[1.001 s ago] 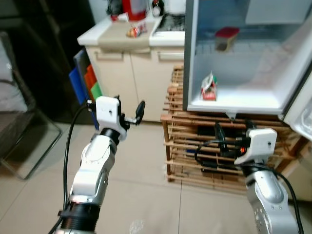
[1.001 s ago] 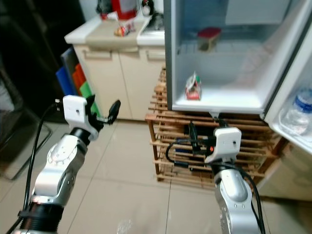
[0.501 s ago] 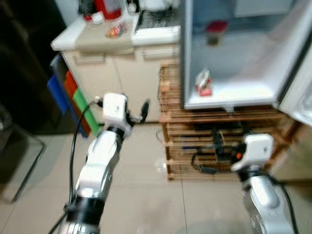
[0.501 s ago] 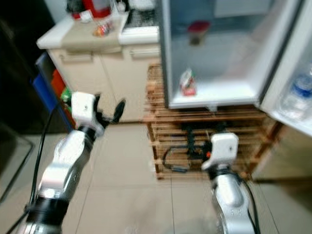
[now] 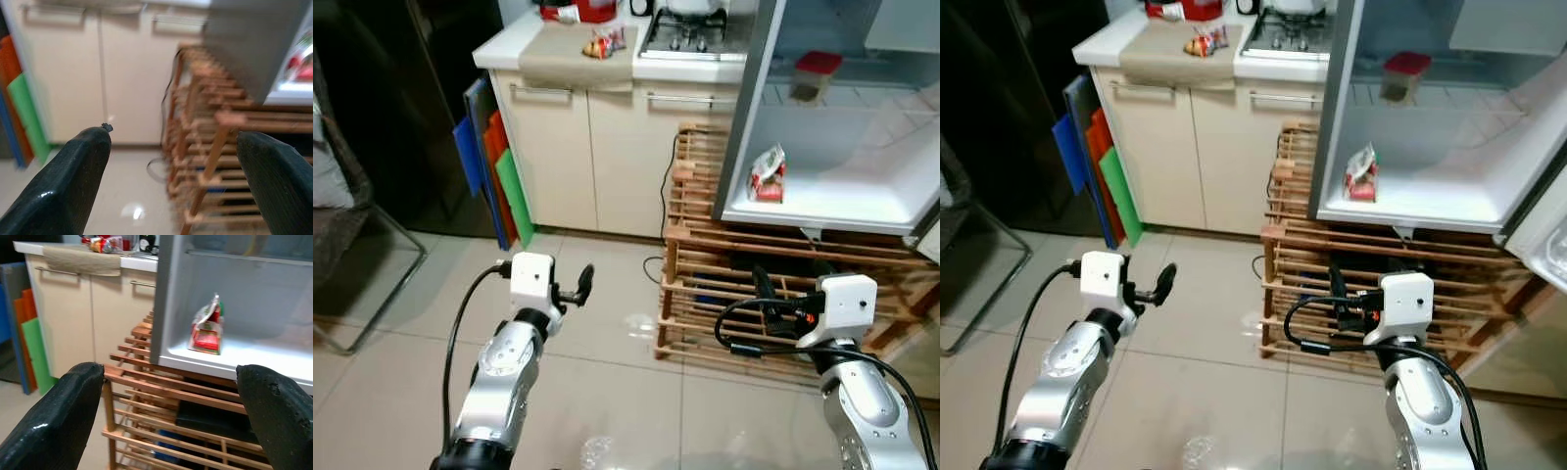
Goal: Restocking fridge
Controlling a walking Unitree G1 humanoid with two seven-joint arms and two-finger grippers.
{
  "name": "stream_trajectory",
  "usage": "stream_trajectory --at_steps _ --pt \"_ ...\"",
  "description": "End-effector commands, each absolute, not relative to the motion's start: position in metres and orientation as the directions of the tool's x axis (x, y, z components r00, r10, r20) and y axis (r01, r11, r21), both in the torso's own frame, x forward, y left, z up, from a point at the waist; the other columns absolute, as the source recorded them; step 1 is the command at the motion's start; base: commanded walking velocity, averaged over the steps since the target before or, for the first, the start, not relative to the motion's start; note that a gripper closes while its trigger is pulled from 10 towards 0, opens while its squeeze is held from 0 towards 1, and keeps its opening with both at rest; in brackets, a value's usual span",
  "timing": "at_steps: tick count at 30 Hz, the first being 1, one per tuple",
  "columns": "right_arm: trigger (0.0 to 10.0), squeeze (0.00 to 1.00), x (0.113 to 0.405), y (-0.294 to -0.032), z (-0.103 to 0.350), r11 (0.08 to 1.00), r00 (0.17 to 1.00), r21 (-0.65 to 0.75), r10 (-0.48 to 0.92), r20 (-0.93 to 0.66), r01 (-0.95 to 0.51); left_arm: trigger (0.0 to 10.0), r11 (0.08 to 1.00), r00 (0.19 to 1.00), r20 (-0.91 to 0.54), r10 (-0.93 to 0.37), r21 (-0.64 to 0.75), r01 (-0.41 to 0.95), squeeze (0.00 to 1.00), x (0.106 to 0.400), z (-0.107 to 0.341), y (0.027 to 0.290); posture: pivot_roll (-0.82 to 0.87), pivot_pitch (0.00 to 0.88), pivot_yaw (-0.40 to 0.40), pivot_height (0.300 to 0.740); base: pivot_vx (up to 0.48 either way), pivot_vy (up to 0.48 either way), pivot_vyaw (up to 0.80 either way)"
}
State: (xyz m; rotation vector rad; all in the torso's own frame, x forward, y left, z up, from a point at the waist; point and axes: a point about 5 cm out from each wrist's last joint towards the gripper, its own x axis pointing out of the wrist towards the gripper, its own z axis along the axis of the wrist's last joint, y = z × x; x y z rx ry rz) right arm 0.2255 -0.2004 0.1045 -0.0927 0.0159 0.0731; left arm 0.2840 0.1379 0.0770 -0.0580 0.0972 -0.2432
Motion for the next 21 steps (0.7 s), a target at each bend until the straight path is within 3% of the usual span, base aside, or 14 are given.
stream_trajectory --at_steps 1,3,8,14,18,21 --pt "10.0 0.00 0.226 -0.204 0.109 0.993 0.998 -0.106 0.057 -0.016 -0.058 10.0 0.965 0.964 -0.059 -0.258 -0.058 0.255 0.00 0.286 0.083 0.137 -0.19 0.000 0.005 0.740 0.000 0.000 -0.80" --pt "10.0 0.00 0.227 -0.207 0.108 0.993 0.998 -0.108 0.051 -0.022 -0.053 10.0 0.963 0.962 -0.049 -0.268 -0.005 0.269 0.00 0.287 0.088 0.136 -0.19 0.000 0.017 0.740 0.000 0.000 -0.80" --pt "10.0 0.00 0.226 -0.202 0.103 0.994 0.998 -0.091 0.055 -0.039 -0.058 10.0 0.952 0.952 -0.027 -0.304 -0.046 0.303 0.00 0.289 0.095 0.132 -0.19 0.000 0.032 0.740 0.000 0.000 -0.80" --pt "10.0 0.00 0.229 -0.194 0.099 0.994 0.997 -0.073 0.075 -0.026 -0.077 10.0 0.956 0.954 0.052 -0.295 0.014 0.295 0.00 0.299 0.112 0.127 -0.19 0.000 0.065 0.740 0.000 0.000 0.00" --pt "10.0 0.00 0.233 -0.190 0.103 0.996 0.997 -0.038 0.082 0.004 -0.081 10.0 0.923 0.921 0.109 -0.374 -0.051 0.381 0.00 0.297 0.127 0.117 -0.19 0.000 0.074 0.740 0.000 0.000 0.00" --pt "10.0 0.00 0.236 -0.187 0.104 0.995 0.996 -0.034 0.090 0.018 -0.089 10.0 0.911 0.903 0.143 -0.405 -0.024 0.412 0.00 0.300 0.141 0.109 -0.19 0.000 0.090 0.740 0.480 0.000 0.00"
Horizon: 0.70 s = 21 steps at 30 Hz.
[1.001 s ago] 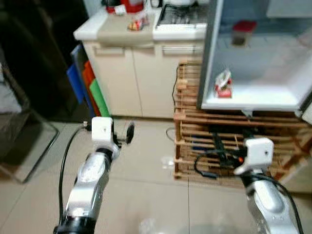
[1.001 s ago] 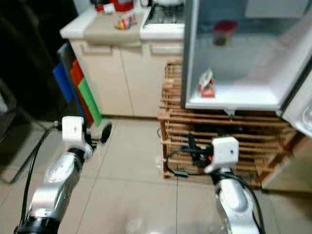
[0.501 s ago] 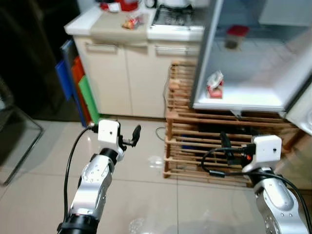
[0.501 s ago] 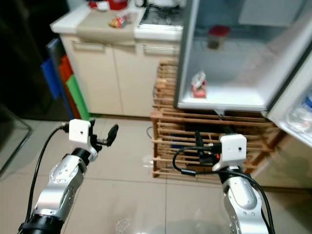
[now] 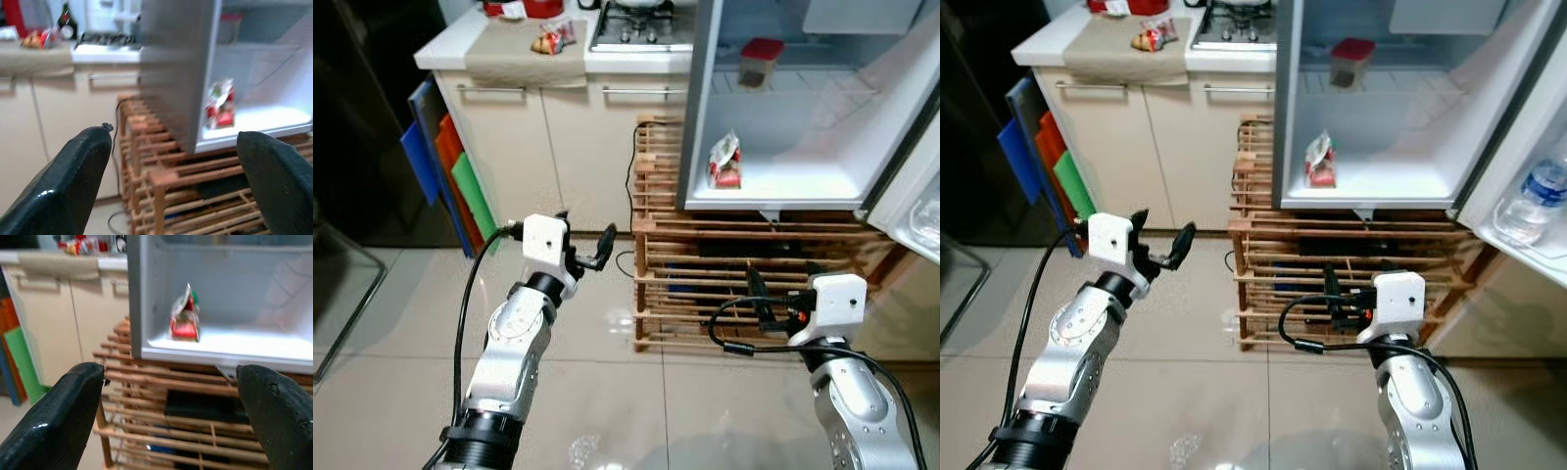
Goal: Restocking fridge
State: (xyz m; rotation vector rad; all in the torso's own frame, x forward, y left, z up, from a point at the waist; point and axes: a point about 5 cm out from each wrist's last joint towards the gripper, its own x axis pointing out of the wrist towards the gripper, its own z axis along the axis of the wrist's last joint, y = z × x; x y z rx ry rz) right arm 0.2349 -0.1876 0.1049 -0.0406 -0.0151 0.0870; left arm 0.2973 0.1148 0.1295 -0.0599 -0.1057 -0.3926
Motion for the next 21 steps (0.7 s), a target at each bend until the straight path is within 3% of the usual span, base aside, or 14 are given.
stream_trajectory --at_steps 1,8,15,21 --pt "10.0 0.00 0.2371 -0.1863 0.1039 0.996 0.996 -0.034 0.087 0.022 -0.086 10.0 0.909 0.900 0.152 -0.409 -0.018 0.416 0.00 0.3010 0.1441 0.1074 -0.19 0.000 0.090 0.740 0.480 0.000 0.00" --pt "10.0 0.00 0.2388 -0.1857 0.1031 0.995 0.996 -0.050 0.082 0.025 -0.081 10.0 0.905 0.898 0.147 -0.414 -0.039 0.424 0.00 0.3036 0.1458 0.1048 -0.19 0.000 0.094 0.740 0.480 0.000 0.00" --pt "10.0 0.00 0.2394 -0.1844 0.1014 0.996 0.997 -0.055 0.078 0.028 -0.077 10.0 0.910 0.908 0.123 -0.400 -0.062 0.410 0.00 0.3016 0.1419 0.1068 -0.19 0.000 0.099 0.740 0.480 0.000 -0.69" --pt "10.0 0.00 0.2430 -0.1817 0.1055 0.995 0.995 -0.059 0.087 0.047 -0.084 10.0 0.918 0.912 0.158 -0.378 -0.061 0.391 0.00 0.3010 0.1512 0.1132 -0.18 0.000 0.102 0.740 0.480 0.000 0.00"
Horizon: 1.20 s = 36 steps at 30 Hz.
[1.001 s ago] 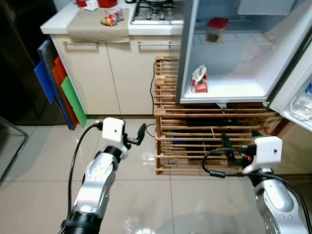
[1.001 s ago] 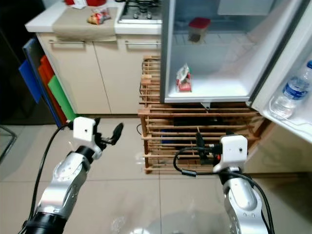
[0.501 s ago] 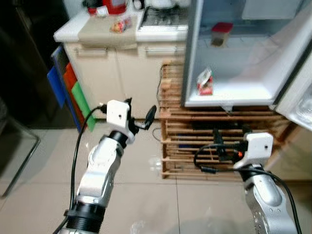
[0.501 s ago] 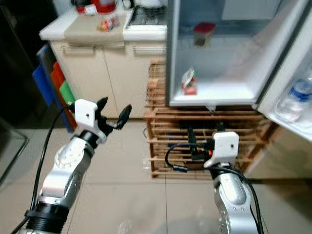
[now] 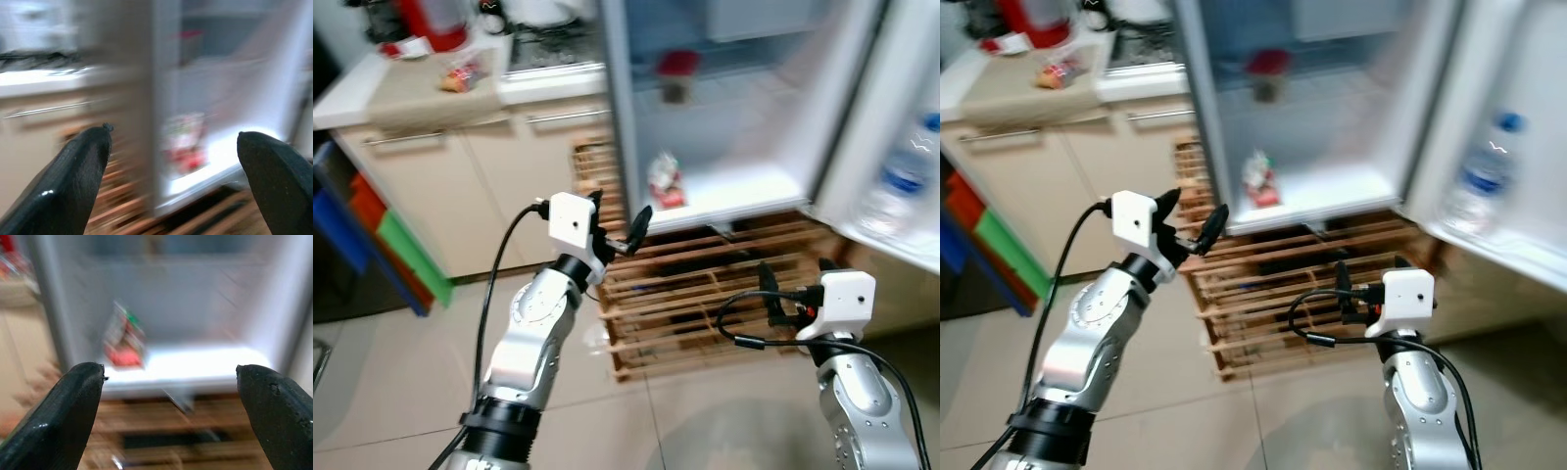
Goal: Restocking fridge
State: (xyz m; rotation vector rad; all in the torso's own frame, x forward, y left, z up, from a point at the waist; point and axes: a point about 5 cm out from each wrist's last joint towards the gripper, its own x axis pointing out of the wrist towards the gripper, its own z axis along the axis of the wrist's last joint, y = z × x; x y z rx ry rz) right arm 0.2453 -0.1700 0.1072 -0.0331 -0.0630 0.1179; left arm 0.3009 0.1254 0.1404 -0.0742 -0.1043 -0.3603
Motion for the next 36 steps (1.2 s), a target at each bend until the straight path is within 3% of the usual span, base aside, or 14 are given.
stream_trajectory --at_steps 1,11,16,20,25,36 --pt "10.0 0.00 0.243 -0.181 0.106 0.994 0.995 -0.060 0.090 0.047 -0.087 10.0 0.922 0.914 0.179 -0.365 -0.066 0.381 0.00 0.299 0.156 0.116 -0.18 0.000 0.103 0.740 0.461 0.000 0.00" --pt "10.0 0.00 0.247 -0.175 0.105 0.991 0.992 -0.056 0.121 0.041 -0.118 10.0 0.937 0.909 0.269 -0.319 -0.056 0.345 0.00 0.293 0.186 0.120 -0.16 0.000 0.093 0.740 0.446 0.000 0.00" --pt "10.0 0.00 0.252 -0.168 0.101 0.988 0.989 -0.055 0.149 0.016 -0.147 10.0 0.956 0.925 0.298 -0.235 -0.104 0.276 0.00 0.294 0.196 0.133 -0.15 0.000 0.093 0.740 0.000 0.000 0.00" --pt "10.0 0.00 0.259 -0.177 0.098 0.996 0.997 -0.044 0.080 -0.008 -0.080 10.0 0.965 0.934 0.323 -0.154 -0.151 0.212 0.00 0.301 0.212 0.149 -0.13 0.000 0.097 0.740 0.000 0.000 0.00" --pt "10.0 0.00 0.268 -0.185 0.093 0.998 0.999 -0.065 -0.003 -0.034 0.001 10.0 0.962 0.908 0.375 -0.186 -0.119 0.247 0.00 0.307 0.234 0.151 -0.11 0.000 0.095 0.740 0.000 0.000 0.00" --pt "10.0 0.00 0.264 -0.178 0.068 0.980 0.982 -0.191 -0.088 -0.166 0.056 10.0 0.961 0.968 0.160 -0.192 -0.170 0.218 0.00 0.278 0.195 0.158 -0.05 0.149 0.092 0.740 0.000 0.000 0.00"
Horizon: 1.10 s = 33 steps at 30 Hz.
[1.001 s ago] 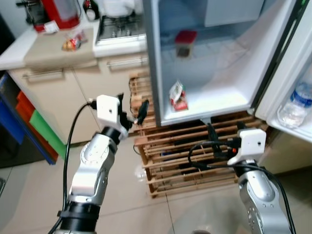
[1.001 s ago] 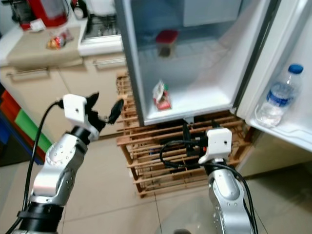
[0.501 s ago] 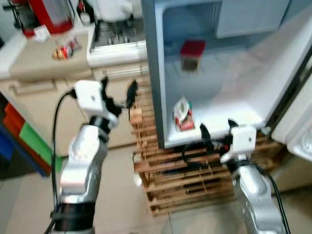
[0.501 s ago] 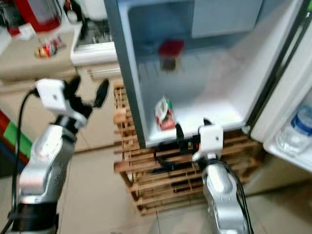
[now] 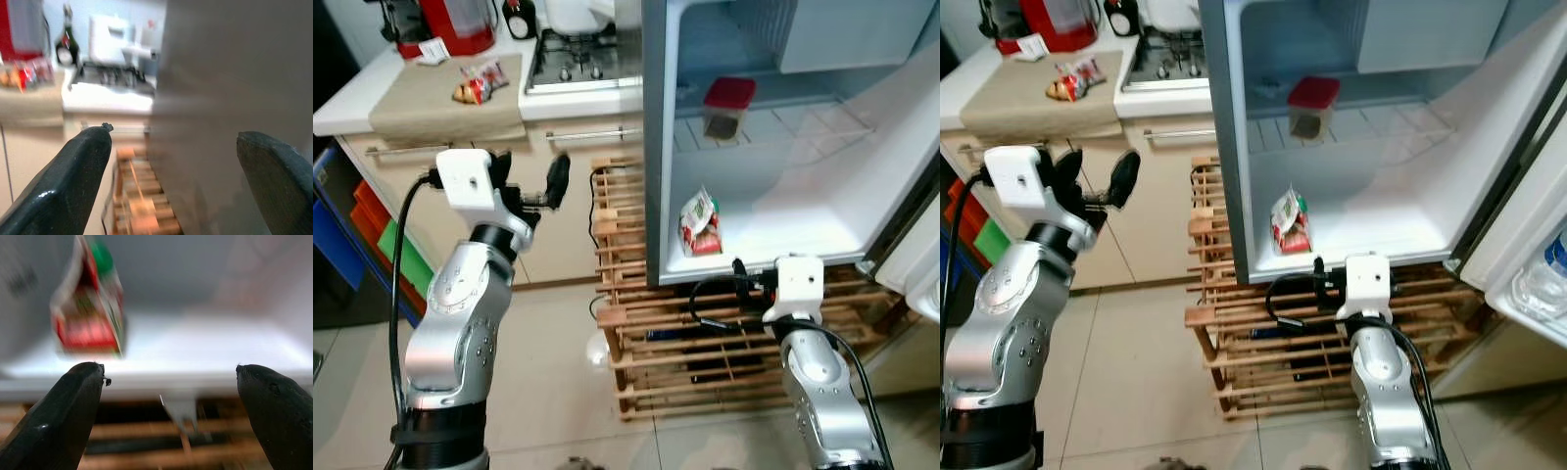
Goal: Restocking fridge
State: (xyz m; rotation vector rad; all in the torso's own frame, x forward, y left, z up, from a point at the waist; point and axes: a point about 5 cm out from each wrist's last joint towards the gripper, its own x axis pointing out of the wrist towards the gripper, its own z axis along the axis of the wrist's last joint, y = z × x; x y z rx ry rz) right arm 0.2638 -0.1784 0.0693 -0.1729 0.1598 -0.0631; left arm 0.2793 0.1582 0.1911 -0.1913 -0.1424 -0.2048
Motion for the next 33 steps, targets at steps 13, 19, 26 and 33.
stream_trajectory --at_steps 13,19,26,33 --pt "10.0 0.00 0.282 -0.149 0.082 0.963 0.992 -0.261 -0.096 -0.086 0.071 10.0 0.966 0.977 0.013 -0.211 -0.147 0.210 0.00 0.236 0.175 0.163 0.01 0.257 0.102 0.740 0.000 0.000 0.00" --pt "10.0 0.00 0.302 -0.135 0.092 0.947 0.997 -0.314 -0.070 -0.024 0.059 10.0 0.971 0.977 -0.021 -0.211 -0.124 0.206 0.00 0.226 0.173 0.165 0.05 0.277 0.106 0.740 0.000 0.000 0.00" --pt "10.0 0.00 0.320 -0.132 0.100 0.940 0.997 -0.333 -0.072 0.009 0.071 10.0 0.974 0.978 -0.038 -0.203 -0.114 0.198 0.00 0.219 0.174 0.166 0.07 0.277 0.104 0.740 0.000 0.000 0.00" --pt "10.0 0.00 0.332 -0.124 0.110 0.937 0.999 -0.349 -0.011 0.053 0.029 10.0 0.973 0.978 -0.042 -0.206 -0.113 0.201 0.00 0.215 0.175 0.164 0.08 0.276 0.099 0.740 0.000 0.000 0.00"
